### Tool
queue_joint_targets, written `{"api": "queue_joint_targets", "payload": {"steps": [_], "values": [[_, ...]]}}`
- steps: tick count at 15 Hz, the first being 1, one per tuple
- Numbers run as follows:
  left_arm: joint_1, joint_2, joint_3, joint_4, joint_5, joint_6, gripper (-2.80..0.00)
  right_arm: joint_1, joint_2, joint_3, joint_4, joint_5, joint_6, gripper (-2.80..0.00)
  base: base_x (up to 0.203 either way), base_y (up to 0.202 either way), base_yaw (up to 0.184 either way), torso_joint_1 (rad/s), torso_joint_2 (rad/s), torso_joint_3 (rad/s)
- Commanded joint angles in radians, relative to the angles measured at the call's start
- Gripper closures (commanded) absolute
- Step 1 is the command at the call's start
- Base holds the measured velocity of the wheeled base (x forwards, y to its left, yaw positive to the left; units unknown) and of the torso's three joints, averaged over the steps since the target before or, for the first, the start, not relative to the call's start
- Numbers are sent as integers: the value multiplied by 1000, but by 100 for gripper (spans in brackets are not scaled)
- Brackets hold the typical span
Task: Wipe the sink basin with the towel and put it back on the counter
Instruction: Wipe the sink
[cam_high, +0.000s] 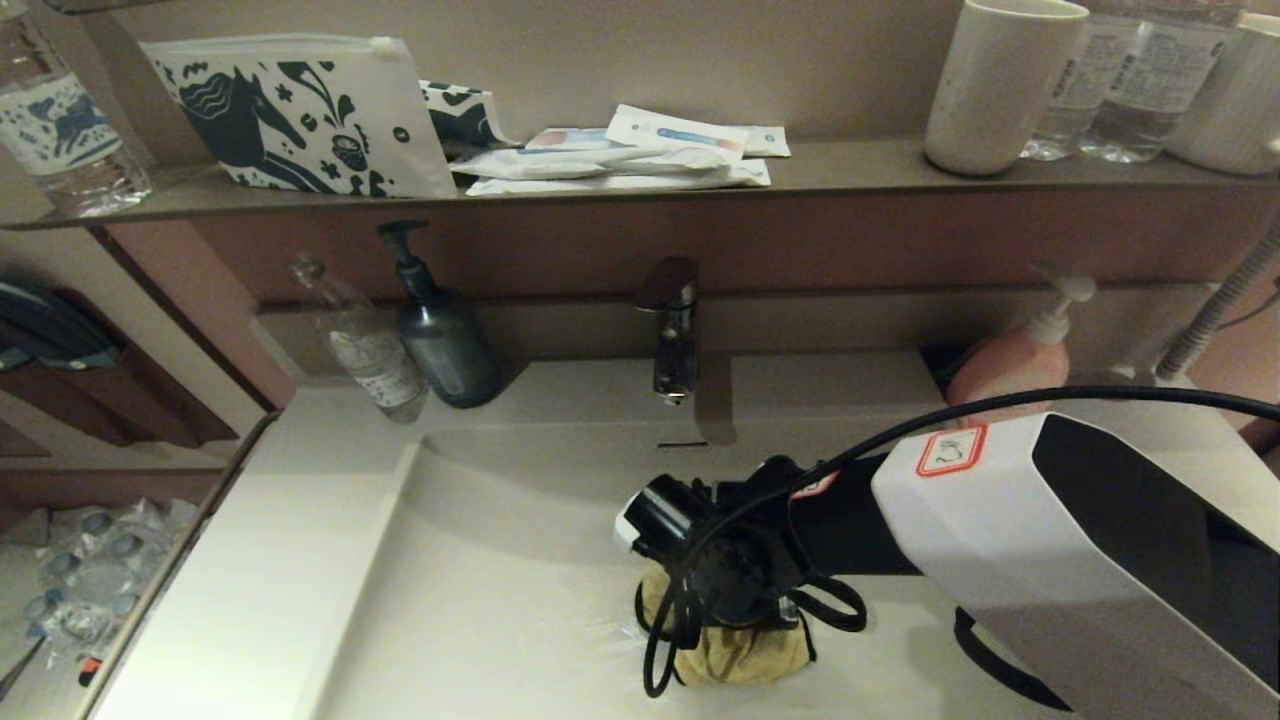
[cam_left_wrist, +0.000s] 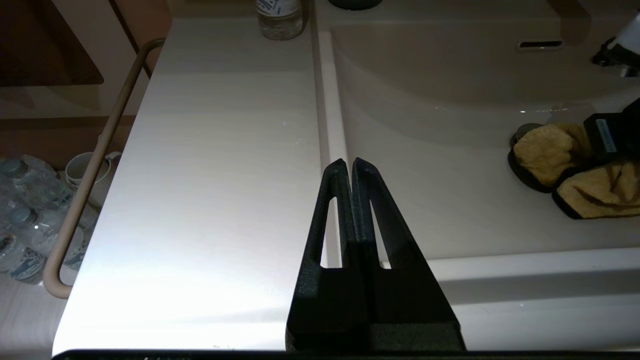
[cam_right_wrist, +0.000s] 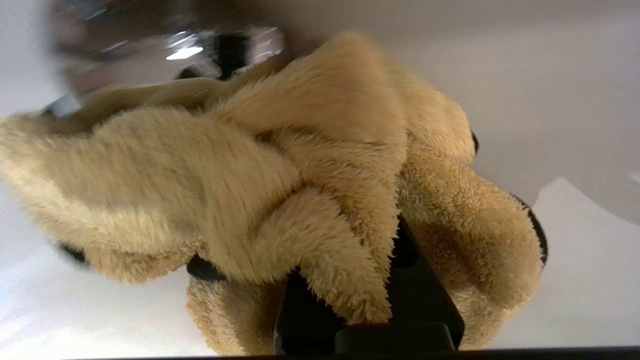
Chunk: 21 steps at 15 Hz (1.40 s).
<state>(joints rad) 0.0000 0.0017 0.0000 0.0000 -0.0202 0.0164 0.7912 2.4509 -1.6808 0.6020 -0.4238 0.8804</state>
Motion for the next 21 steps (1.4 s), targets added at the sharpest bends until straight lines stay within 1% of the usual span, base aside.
{"api": "queue_joint_targets", "payload": {"steps": [1, 4, 8, 12, 16, 18, 19, 21], "values": [[0, 1, 0, 0, 0, 0, 0, -17, -7, 22, 4, -1, 5, 0, 0, 0, 0, 0, 0, 0], [0, 1, 0, 0, 0, 0, 0, -42, -49, 73, 4, -30, 3, 0, 0, 0, 0, 0, 0, 0], [0, 1, 0, 0, 0, 0, 0, -70, -106, 115, 4, -37, 2, 0, 0, 0, 0, 0, 0, 0], [0, 1, 0, 0, 0, 0, 0, -82, -132, 157, 4, -69, -20, 0, 0, 0, 0, 0, 0, 0], [0, 1, 0, 0, 0, 0, 0, -42, -127, 211, -8, -52, -8, 0, 0, 0, 0, 0, 0, 0], [0, 1, 0, 0, 0, 0, 0, 0, -126, 232, -31, -6, 9, 0, 0, 0, 0, 0, 0, 0], [0, 1, 0, 0, -1, 0, 0, 26, -125, 234, -38, 17, 32, 0, 0, 0, 0, 0, 0, 0], [0, 1, 0, 0, 0, 0, 0, 77, -110, 231, -58, 39, 56, 0, 0, 0, 0, 0, 0, 0]]}}
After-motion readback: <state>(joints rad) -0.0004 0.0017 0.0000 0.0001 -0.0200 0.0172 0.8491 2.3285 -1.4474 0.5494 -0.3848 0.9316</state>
